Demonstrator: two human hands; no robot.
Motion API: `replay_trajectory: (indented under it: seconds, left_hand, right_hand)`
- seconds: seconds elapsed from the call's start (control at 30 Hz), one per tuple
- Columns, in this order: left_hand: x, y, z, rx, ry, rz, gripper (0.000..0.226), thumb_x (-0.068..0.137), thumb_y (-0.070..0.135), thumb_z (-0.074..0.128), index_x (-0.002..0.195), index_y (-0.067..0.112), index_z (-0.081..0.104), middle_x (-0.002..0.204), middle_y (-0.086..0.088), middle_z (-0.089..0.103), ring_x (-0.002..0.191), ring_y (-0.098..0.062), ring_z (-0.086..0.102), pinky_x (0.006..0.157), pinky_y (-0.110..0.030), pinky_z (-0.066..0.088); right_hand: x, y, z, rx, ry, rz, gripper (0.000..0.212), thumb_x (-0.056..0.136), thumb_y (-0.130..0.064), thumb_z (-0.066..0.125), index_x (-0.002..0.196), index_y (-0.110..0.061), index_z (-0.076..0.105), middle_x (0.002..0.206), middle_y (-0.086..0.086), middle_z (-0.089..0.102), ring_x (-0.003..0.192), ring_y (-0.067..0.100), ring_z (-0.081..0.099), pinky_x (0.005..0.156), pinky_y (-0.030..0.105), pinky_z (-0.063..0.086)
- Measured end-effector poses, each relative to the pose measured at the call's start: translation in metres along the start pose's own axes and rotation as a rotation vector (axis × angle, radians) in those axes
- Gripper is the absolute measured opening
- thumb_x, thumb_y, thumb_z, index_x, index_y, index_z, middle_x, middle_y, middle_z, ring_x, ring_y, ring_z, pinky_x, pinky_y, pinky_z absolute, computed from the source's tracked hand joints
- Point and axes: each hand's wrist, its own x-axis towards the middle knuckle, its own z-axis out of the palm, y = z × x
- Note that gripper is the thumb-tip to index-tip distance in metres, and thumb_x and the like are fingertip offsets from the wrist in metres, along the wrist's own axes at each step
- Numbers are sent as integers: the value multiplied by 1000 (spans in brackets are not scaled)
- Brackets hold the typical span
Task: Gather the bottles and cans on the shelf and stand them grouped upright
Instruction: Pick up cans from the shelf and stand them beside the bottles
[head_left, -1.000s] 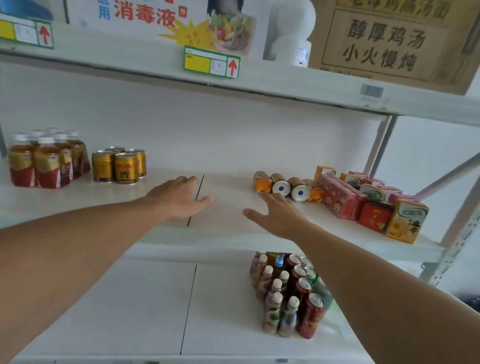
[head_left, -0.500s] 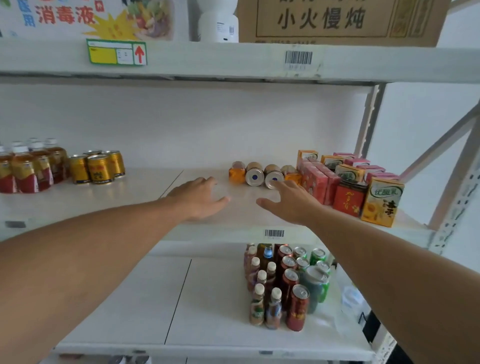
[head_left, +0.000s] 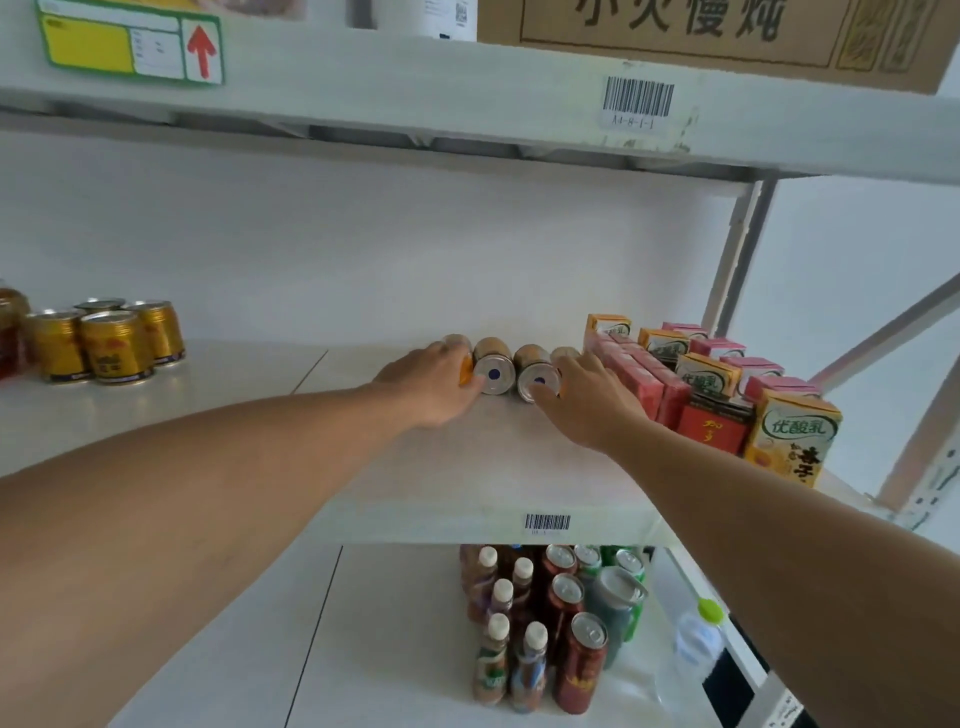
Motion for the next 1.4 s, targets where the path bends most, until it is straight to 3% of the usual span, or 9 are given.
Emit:
replay_trajectory:
  seconds: [0.23, 0.47, 0.6, 0.7, 0.93, 1.03, 1.13, 1.3, 1.4]
  left_hand:
    - [75, -1, 3, -58, 1, 105, 58, 107, 56, 39, 156, 24, 44, 156, -4, 50, 137, -30, 51, 106, -49, 48]
    - [132, 17, 28, 3, -96, 119, 61, 109, 57, 29, 161, 30, 42, 160, -8, 49, 144, -32, 48, 112, -48, 43]
    - [138, 27, 43, 189, -163, 126, 47, 108, 42, 29, 140, 20, 57, 149, -8, 56, 137, -32, 53, 111, -51, 42]
    - [132, 31, 47, 386, -198, 175, 38, 102, 24, 39, 133, 15, 60, 141, -4, 57, 137, -30, 51, 105, -53, 42]
    - [107, 28, 39, 312, -57, 247, 26, 106, 27, 40, 113, 20, 64, 121, -4, 68, 119, -29, 61, 105, -45, 41]
    - [88, 31, 34, 318, 8, 293, 16, 100, 29, 42, 102, 25, 57, 108, -3, 66, 111, -33, 62, 91, -42, 41]
    - [66, 31, 35, 206, 43, 282, 16, 101, 24, 39, 93, 32, 50, 92, 5, 49, 107, -35, 56, 74, -39, 27]
    - [34, 34, 26, -17, 2, 273, 23, 109, 20, 37, 102, 31, 56, 106, 6, 45, 130, -31, 45, 100, -46, 46]
    - [19, 34, 17, -80, 24, 181, 14, 110, 20, 38, 102, 18, 49, 116, -6, 52, 123, -34, 56, 98, -46, 49]
  right_hand:
    - [59, -8, 8, -49, 21, 63, 62, 100, -55, 40, 154, -25, 46, 156, 11, 47, 148, 33, 39, 112, 52, 39]
    - [96, -4, 25, -263, 70, 47, 48, 104, -47, 33, 144, -29, 53, 139, 7, 64, 136, 36, 45, 108, 52, 35]
    - [107, -4, 31, -314, -23, 54, 36, 103, -38, 34, 121, -27, 63, 123, 4, 72, 130, 38, 41, 99, 53, 32]
    - [106, -3, 34, -324, -8, 11, 29, 103, -32, 40, 115, -25, 65, 116, 3, 73, 127, 38, 44, 96, 51, 35]
    - [94, -5, 24, -391, 1, -140, 32, 107, -27, 39, 122, -19, 66, 117, 1, 67, 120, 41, 52, 95, 45, 42]
    - [81, -5, 18, -414, 40, -184, 31, 106, -24, 42, 123, -15, 67, 114, 4, 66, 116, 40, 54, 90, 41, 42]
    - [72, -7, 14, -396, 39, -189, 36, 107, -30, 39, 124, -13, 66, 117, 10, 70, 120, 39, 53, 86, 41, 40]
    - [58, -8, 9, -310, 6, -216, 39, 106, -42, 40, 126, -18, 63, 120, 15, 69, 119, 44, 60, 99, 50, 50]
    - [52, -2, 17, -116, 34, -184, 44, 96, -53, 53, 128, -23, 58, 102, 13, 62, 117, 44, 57, 83, 45, 50]
